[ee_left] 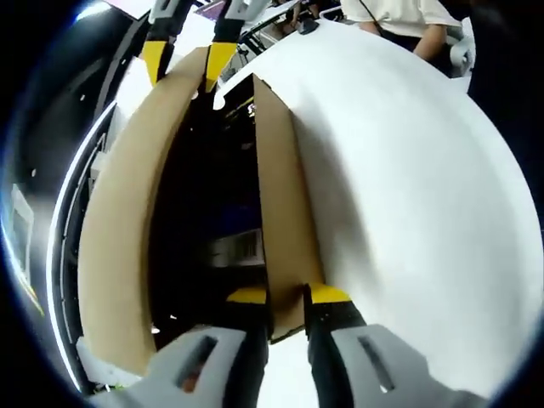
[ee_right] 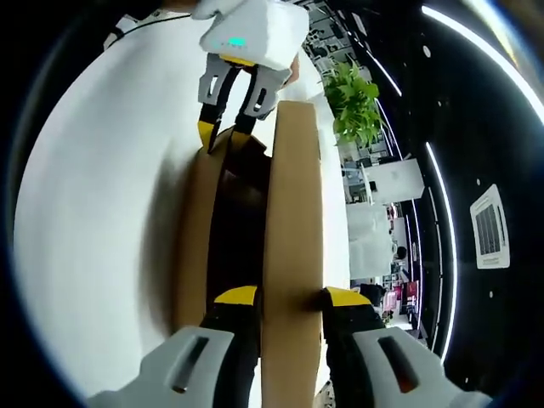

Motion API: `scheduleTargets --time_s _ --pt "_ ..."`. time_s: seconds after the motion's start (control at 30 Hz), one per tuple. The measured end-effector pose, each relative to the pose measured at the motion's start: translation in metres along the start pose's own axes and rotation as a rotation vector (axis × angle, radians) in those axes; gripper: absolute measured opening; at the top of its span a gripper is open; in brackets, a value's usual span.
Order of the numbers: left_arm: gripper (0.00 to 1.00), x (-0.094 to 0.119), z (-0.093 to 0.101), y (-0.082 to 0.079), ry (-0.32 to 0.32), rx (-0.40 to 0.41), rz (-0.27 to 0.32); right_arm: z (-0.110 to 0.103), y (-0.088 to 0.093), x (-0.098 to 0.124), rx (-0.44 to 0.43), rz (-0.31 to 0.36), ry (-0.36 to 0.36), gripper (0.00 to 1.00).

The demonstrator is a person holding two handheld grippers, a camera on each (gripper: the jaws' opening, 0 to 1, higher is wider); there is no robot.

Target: Operate the shoe box by opening the lid, removing the specified soft item, and placing it in the target area until the item is outside and the box remains undamaged.

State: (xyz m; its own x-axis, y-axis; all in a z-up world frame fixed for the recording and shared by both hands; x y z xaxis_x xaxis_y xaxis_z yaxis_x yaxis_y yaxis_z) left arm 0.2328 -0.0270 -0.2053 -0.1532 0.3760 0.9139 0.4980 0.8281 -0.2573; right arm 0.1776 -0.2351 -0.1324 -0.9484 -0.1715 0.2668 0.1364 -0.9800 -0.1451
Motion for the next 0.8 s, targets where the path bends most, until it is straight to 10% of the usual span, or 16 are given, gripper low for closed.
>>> scheduleTargets --time_s 0.8 --pt "0.10 -0.0013 -0.0069 0.0016 0.082 0.019 0.048 -0.0010 -0.0056 0.0004 0.014 -0.047 0.015 0.28"
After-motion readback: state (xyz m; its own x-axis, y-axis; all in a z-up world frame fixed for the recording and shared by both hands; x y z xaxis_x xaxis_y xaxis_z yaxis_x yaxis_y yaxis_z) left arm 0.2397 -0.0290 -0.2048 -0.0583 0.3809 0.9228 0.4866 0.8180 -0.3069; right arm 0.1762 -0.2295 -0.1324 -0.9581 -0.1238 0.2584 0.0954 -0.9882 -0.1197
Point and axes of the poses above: the point that each gripper's makers call its tool centre point, and the gripper's own axes: x roughly backward along the fingers, z roughly to its right, y roughly out of its underside, the point moved 10 cm from there along x, roughly backward along the fingers, and after that the axes turned 14 degrees about y, right-handed, at the moved point
